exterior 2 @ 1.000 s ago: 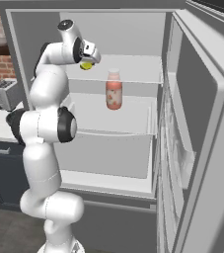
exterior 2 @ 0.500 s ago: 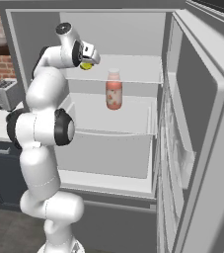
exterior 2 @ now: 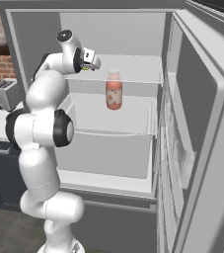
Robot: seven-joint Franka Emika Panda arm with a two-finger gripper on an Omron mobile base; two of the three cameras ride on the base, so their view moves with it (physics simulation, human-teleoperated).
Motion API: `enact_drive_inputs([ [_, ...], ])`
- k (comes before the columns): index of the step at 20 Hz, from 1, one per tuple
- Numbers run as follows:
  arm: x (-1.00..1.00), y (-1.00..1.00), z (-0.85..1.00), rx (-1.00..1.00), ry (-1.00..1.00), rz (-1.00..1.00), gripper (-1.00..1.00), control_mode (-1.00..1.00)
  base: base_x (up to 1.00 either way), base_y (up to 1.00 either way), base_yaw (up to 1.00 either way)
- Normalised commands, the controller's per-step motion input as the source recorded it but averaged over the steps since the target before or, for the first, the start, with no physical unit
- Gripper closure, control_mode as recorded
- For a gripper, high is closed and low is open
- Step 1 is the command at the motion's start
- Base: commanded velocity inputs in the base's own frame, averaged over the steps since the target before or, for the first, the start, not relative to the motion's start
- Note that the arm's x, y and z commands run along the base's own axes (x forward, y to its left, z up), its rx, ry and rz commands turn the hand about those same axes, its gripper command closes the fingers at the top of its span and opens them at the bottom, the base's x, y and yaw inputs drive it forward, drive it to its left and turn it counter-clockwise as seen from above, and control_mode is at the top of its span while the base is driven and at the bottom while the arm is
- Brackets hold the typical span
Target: Grab a lemon wedge from the fridge and one ice cube from the ice bowl, and put them in the glass of lemonade.
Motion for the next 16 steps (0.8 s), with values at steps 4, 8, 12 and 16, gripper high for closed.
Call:
enact_drive_inputs([
  [4,0.00,0.00,-0.01,0.00,0.00,0.00,-1.00,-1.00,0.00,0.00,0.00],
  [8,0.00,0.00,0.00,0.00,0.00,0.00,-1.00,-1.00,0.00,0.00,0.00],
  [12,0.00,0.00,0.00,0.00,0.00,0.00,1.00,-1.00,0.00,0.00,0.00],
  [16,0.00,0.00,0.00,0.00,0.02,0.00,1.00,-1.00,0.00,0.00,0.00],
])
